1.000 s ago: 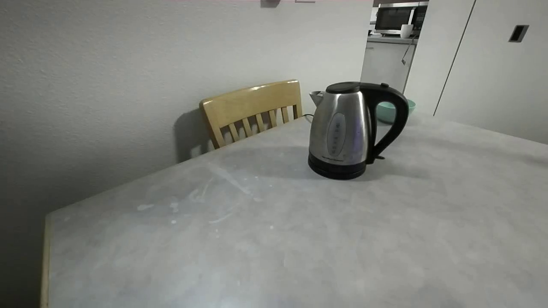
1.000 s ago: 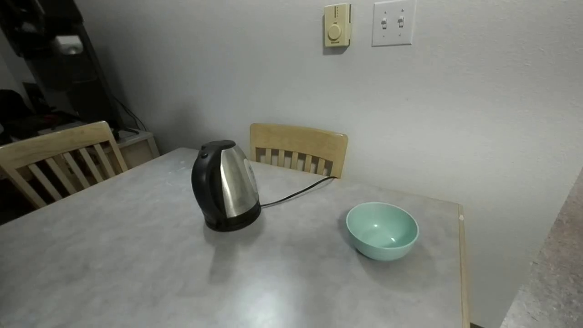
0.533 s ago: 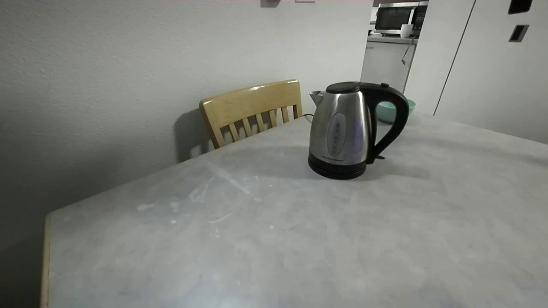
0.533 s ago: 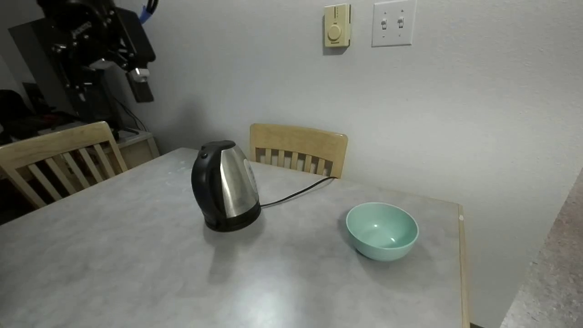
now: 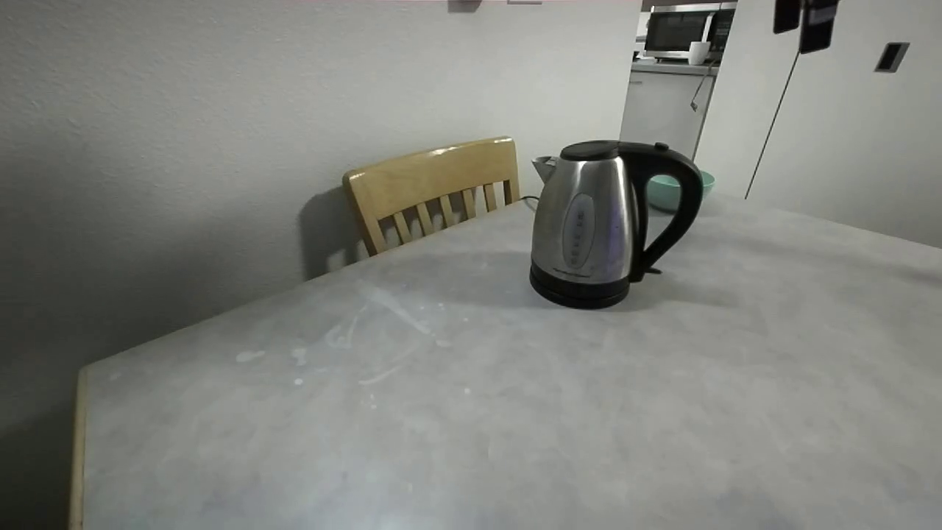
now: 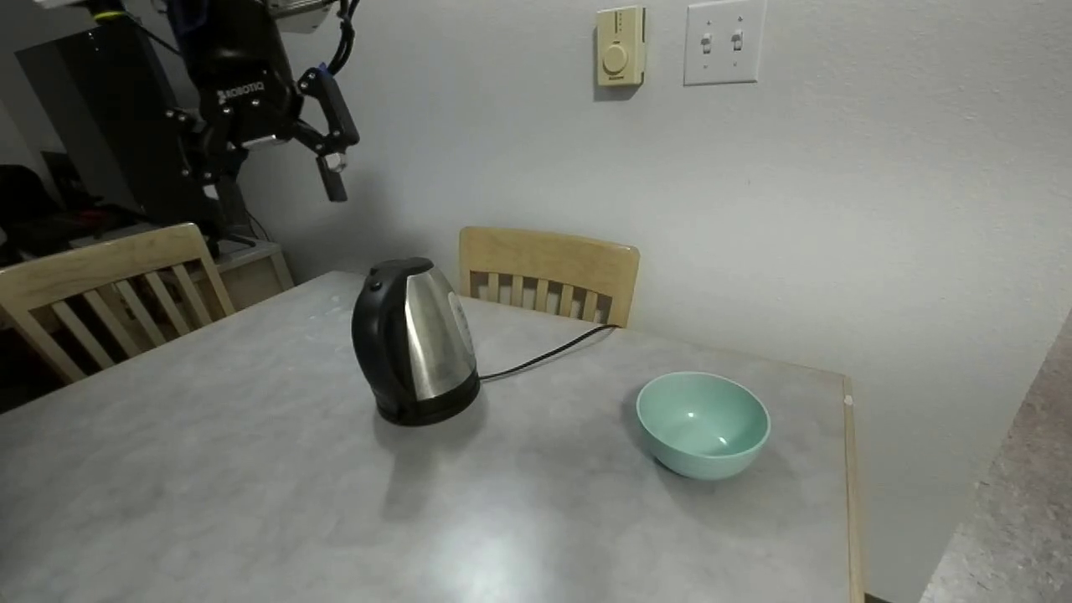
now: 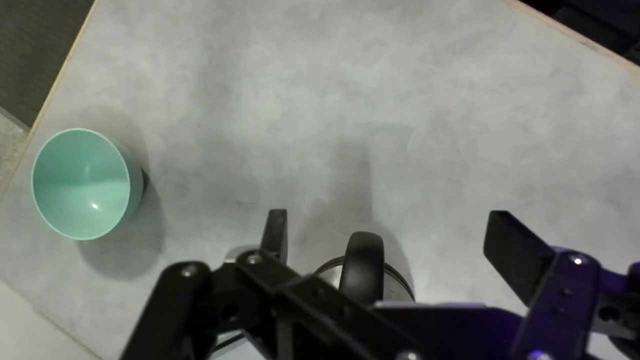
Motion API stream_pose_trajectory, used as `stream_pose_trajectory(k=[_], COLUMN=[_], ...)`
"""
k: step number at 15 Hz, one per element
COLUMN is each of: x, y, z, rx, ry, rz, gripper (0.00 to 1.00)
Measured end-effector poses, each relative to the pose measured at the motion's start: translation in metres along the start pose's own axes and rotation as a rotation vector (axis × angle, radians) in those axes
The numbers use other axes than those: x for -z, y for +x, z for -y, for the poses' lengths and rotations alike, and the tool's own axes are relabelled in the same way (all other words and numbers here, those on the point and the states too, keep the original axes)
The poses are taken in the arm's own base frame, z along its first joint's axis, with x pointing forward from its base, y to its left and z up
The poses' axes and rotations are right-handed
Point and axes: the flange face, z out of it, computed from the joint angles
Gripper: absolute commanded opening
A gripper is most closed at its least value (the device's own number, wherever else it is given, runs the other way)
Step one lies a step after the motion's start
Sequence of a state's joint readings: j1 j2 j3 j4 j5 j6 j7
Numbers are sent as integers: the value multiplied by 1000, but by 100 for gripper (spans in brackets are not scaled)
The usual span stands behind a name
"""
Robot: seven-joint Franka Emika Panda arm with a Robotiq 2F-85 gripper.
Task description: Press the button on the handle of the kettle to open the lid
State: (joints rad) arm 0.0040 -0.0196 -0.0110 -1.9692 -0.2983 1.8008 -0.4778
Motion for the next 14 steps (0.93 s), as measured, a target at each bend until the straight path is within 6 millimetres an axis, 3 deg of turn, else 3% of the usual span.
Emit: stream_pose_trajectory(k=[7,8,14], x=[1,-1,-26], y=[6,9,25], z=[-1,-2,-33], rx=[6,12,17], ry=[45,80,217], rz=[-62,-93,-221], gripper=[100,77,38])
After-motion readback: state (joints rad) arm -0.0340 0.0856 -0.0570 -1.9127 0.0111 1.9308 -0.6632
